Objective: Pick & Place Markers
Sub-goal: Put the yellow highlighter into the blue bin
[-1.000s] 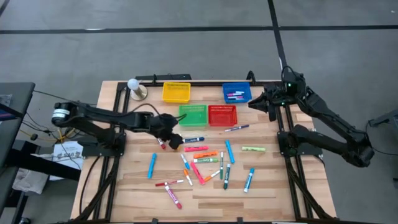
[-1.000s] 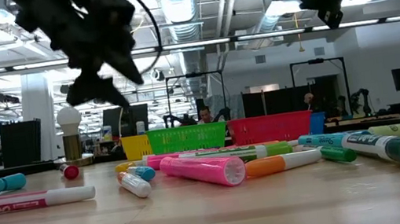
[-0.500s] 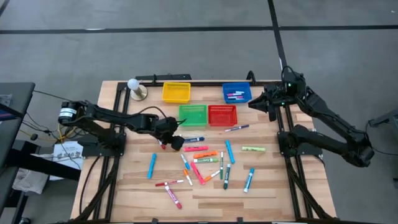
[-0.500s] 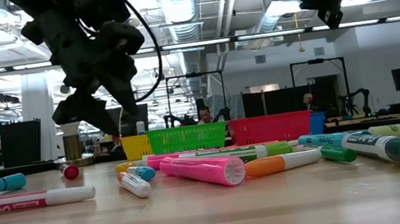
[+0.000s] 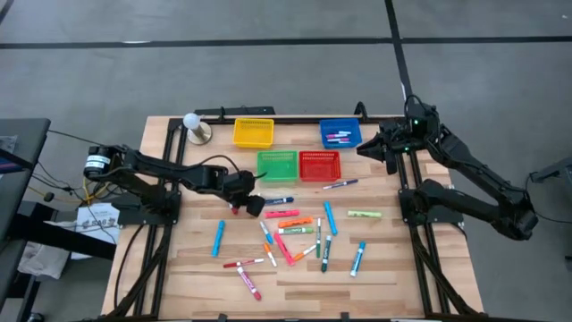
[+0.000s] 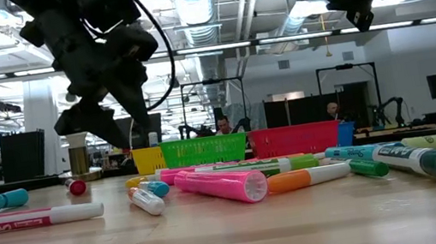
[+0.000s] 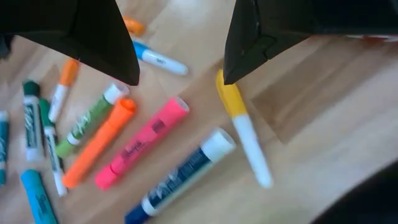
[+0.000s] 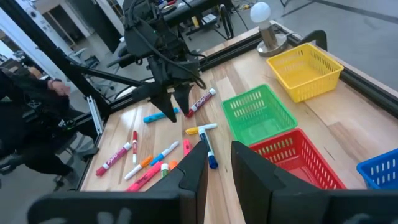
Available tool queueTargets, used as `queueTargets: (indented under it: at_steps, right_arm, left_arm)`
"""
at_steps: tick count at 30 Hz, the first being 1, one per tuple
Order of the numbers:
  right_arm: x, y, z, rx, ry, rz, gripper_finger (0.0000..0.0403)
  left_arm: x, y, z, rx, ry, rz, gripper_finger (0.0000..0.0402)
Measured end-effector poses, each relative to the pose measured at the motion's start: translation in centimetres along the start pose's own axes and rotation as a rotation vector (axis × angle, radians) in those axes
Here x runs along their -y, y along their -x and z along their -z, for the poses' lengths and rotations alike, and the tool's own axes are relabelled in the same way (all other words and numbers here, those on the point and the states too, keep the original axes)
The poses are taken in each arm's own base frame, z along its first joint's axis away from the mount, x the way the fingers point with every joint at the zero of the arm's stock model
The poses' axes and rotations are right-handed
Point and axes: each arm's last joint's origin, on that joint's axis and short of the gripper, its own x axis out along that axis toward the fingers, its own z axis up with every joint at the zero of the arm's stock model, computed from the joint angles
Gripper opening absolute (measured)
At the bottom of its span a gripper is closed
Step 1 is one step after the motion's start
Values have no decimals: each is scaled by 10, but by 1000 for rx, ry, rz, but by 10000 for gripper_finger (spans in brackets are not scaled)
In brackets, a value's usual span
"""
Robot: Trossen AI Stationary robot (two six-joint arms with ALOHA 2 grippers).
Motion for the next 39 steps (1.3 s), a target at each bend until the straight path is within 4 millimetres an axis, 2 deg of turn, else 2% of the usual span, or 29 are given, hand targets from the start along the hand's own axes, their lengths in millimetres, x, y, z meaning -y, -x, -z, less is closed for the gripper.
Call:
queueTargets:
  at_steps: [6,12,25,39]
  right_arm:
    - [0,0,0,0,0,-1,61]
    - [0,0,0,0,0,-1,61]
    - [0,0,0,0,-7,0,61]
    - [0,0,0,0,-8,-1,61]
  left_arm:
    - [-2,-2,-1,27,1,-28,232]
    - [-7,-20,1,-17,8,-88,232]
    - [-14,-43,4,-66,16,-154,232]
    - [-16,-45,3,-11,29,-200,224]
